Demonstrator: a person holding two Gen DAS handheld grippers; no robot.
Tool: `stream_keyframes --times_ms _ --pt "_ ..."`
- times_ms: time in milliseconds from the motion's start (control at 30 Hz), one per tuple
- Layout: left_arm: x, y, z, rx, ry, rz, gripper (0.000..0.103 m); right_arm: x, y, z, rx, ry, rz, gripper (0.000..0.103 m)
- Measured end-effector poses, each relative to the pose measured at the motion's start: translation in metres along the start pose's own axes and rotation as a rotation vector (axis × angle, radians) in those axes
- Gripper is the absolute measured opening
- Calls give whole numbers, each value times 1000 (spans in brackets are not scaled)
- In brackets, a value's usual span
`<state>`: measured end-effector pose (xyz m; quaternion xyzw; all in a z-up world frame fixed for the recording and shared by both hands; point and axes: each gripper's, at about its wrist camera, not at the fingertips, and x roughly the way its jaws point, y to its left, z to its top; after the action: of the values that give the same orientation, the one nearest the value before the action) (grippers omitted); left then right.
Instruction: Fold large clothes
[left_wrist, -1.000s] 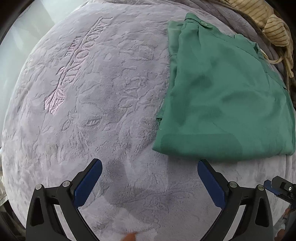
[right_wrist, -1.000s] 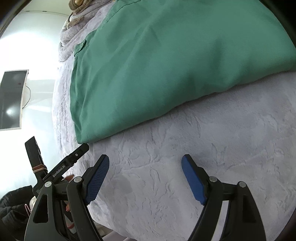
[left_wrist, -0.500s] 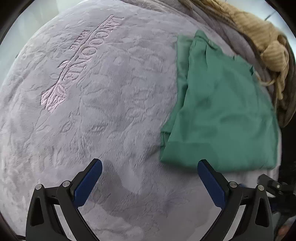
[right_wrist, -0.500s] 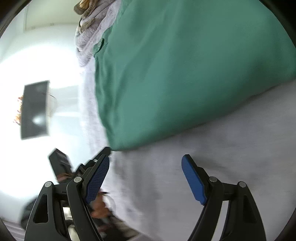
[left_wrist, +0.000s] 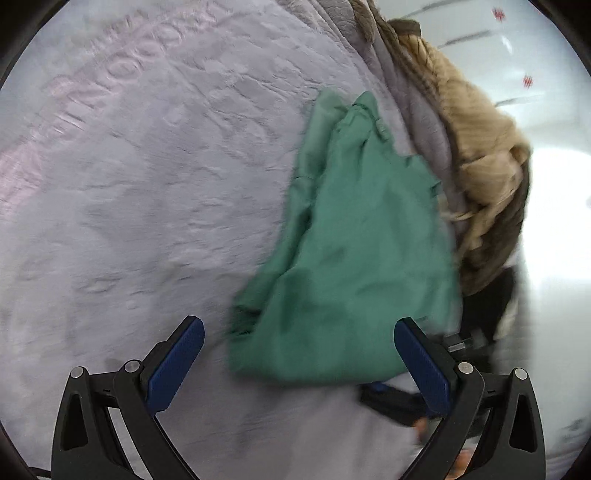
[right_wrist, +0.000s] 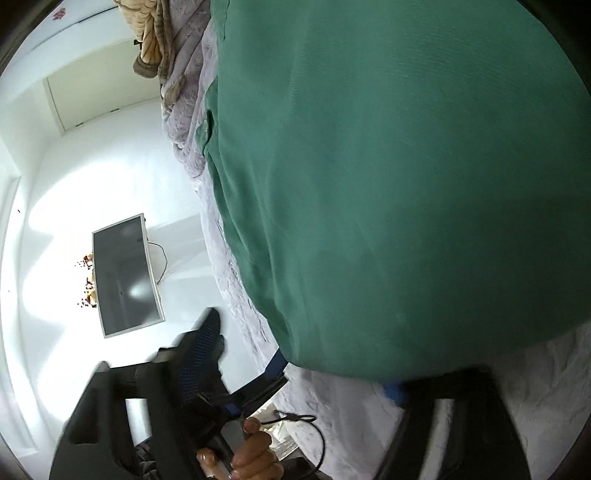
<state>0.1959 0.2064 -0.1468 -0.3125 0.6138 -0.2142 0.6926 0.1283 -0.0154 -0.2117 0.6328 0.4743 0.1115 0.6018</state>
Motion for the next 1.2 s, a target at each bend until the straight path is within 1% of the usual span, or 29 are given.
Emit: stream_keyframes --times_ms 33,67,167,233,333,400,467,500,533,567,633,667,700,767,800,833,867,900,933,967,1033,1067,1100,1133,1167,1200 --pt "1 1 5 -18 3 -31 103 -2 1 2 -11 9 4 14" --pt "3 1 11 -27 3 -56 103 -4 5 2 -32 7 15 10" --pt "14 -12 27 3 12 -85 103 -17 24 1 -114 -3 32 10" --pt "25 -22 37 29 44 -116 103 -26 40 0 -177 -12 42 10" --pt "47 -32 49 43 104 -159 103 -34 51 0 -218 -11 54 10" --pt "62 -40 54 37 134 -183 103 -35 52 -1 -239 0 36 10" --pt "74 -49 56 38 158 -201 103 -29 46 -3 -255 26 -22 10" --pt "80 -56 56 51 167 -197 103 -31 43 -2 -254 38 -49 10" --pt "85 -62 55 68 171 -169 103 -28 39 -4 -254 57 -89 10" --pt "89 -65 53 89 173 -133 102 -25 33 -8 -262 88 -138 13" --pt "97 -68 50 116 184 -76 102 -27 30 -14 -285 132 -194 14" --pt "98 -69 50 121 182 -64 99 -31 30 -18 -306 155 -218 14" --pt "98 -69 49 123 180 -54 99 -38 31 -22 -333 174 -240 14" --pt "97 -70 49 117 174 -50 99 -57 36 -25 -385 181 -276 14" --pt "95 -69 49 118 168 -41 97 -69 39 -24 -411 162 -291 14" --pt "95 -70 48 124 158 -13 82 -82 41 -22 -438 121 -320 14" --pt "95 -71 47 145 145 52 54 -95 45 -17 -464 61 -364 14" --pt "96 -72 47 159 147 84 42 -106 49 -9 -486 2 -407 14" --pt "97 -73 47 165 148 86 29 -115 51 -3 -501 -49 -441 14" --pt "95 -74 46 166 137 78 22 -124 50 8 -509 -107 -486 14" --pt "88 -85 43 217 101 103 19 -122 45 30 -507 -155 -536 14" --pt "85 -94 41 251 96 130 18 -119 37 41 -497 -157 -549 14" --pt "81 -103 39 281 77 144 18 -115 28 45 -487 -142 -552 13" --pt "78 -112 37 302 59 147 18 -102 21 47 -483 -116 -567 13" --pt "72 -123 35 322 36 133 14 -91 11 48 -491 -86 -590 13" --pt "71 -135 34 333 25 119 14 -83 8 49 -505 -80 -605 13"
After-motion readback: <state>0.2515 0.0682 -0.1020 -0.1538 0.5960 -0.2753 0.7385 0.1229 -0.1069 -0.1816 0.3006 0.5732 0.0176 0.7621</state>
